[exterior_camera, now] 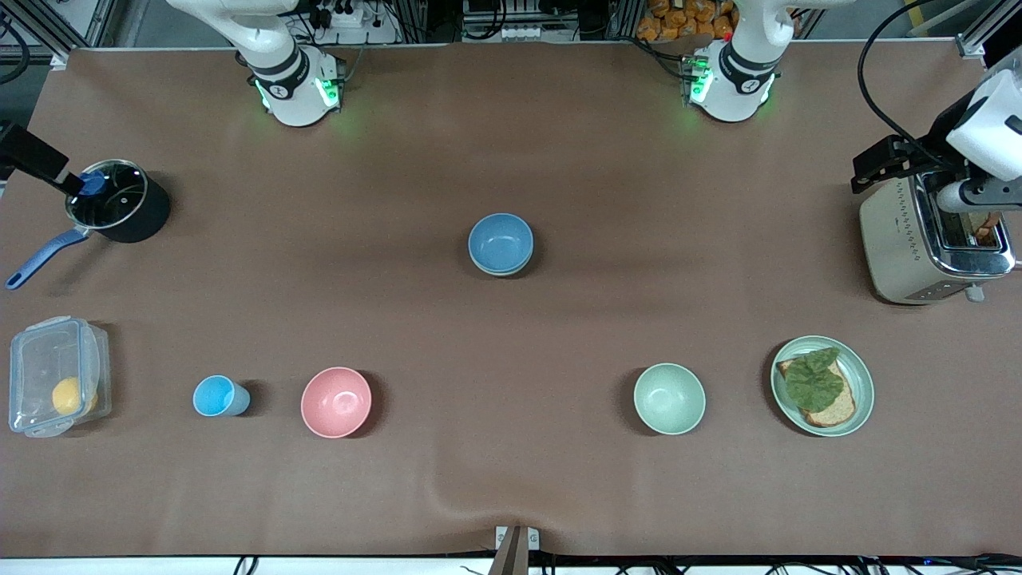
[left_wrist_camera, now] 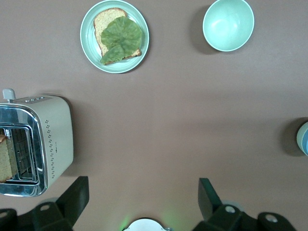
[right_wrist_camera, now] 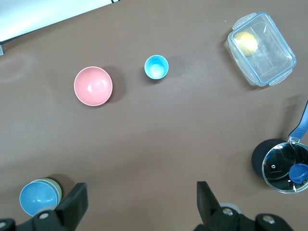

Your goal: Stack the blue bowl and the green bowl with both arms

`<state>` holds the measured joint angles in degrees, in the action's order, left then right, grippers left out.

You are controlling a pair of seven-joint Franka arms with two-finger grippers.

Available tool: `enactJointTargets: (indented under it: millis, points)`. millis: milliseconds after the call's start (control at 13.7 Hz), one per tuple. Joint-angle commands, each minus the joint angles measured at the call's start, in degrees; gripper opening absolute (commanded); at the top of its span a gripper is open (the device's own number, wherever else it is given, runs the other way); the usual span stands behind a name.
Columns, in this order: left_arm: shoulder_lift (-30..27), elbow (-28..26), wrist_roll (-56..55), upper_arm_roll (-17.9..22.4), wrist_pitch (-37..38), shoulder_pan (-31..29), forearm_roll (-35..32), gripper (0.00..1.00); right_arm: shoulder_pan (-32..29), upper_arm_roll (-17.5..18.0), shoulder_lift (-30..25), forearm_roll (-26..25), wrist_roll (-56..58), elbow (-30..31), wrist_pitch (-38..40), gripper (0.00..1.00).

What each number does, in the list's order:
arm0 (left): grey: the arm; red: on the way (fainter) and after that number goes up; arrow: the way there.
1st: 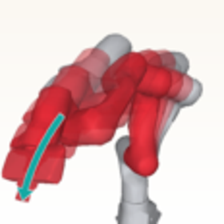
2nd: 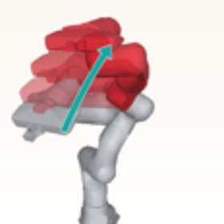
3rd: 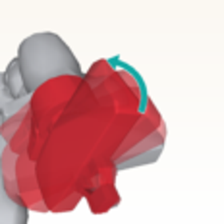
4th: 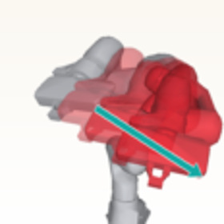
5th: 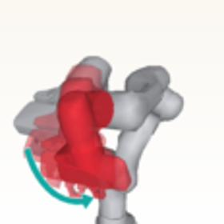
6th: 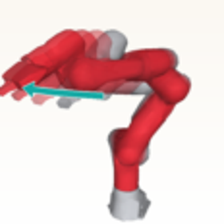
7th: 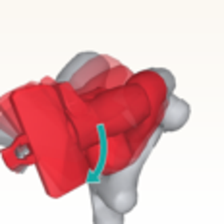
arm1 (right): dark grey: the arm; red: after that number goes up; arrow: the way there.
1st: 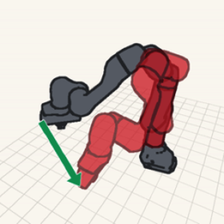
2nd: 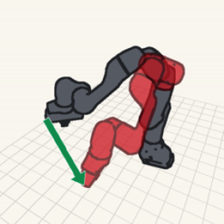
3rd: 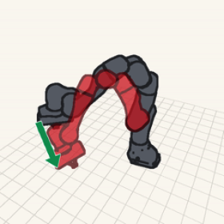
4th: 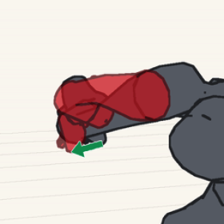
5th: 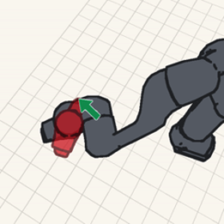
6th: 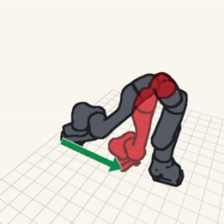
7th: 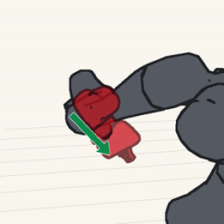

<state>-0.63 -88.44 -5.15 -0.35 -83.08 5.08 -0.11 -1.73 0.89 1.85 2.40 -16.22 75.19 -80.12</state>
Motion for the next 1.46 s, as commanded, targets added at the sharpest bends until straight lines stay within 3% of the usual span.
enactJointTargets:
  millis: [0, 1385]
  points:
    - [0.5, 1.3, 0.3, -0.2, 1.0, -0.4, 0.9, 1.00, 0.8, -0.6, -1.0, -0.9, 0.7, 1.3, -0.5, 1.00]
    - [0.8, 1.2, 0.3, -0.2, 0.6, -0.2, 1.4, 1.00, 0.8, -0.4, -1.2, -3.0, 6.3, 3.6, -2.8, 1.00]
